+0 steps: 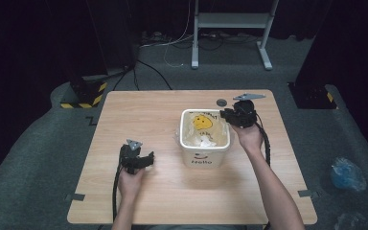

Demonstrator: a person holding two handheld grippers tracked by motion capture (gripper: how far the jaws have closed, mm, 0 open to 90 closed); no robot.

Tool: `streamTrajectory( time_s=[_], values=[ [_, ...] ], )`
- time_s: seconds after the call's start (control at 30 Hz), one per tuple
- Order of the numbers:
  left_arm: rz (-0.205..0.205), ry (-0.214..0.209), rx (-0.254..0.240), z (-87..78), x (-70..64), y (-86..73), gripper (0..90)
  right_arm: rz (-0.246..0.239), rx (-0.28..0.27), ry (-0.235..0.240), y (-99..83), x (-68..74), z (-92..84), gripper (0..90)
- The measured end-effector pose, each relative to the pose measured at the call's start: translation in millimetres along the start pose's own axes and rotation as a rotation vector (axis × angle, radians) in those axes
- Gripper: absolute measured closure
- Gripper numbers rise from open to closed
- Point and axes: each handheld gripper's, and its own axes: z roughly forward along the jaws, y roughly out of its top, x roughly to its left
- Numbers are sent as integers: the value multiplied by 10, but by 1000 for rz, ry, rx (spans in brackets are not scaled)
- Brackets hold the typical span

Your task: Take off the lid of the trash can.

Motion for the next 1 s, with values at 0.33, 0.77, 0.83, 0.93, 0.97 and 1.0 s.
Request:
streamTrajectory(
  time_s=[0.33, 0.77, 0.83, 0.93, 0.97, 1.0],
  values=[
    [1, 1, 0, 0, 1, 0, 241, -5, 4, 2, -3, -1, 14, 743],
    [2, 1, 0, -1, 1, 0, 242, 3, 2, 2, -1, -6, 4, 757],
    [2, 1, 0, -1, 1, 0, 241, 4, 1, 2, 1, -5, 0, 758],
    [2, 1, 0, -1, 1, 0, 241, 4, -3, 2, 3, -7, -10, 761],
    [2, 1, 0, 0, 1, 0, 241, 5, -4, 4, 4, -7, -16, 761],
    [2, 1, 0, -1, 1, 0, 241, 6, -7, 6, 4, -8, -22, 761]
  ],
)
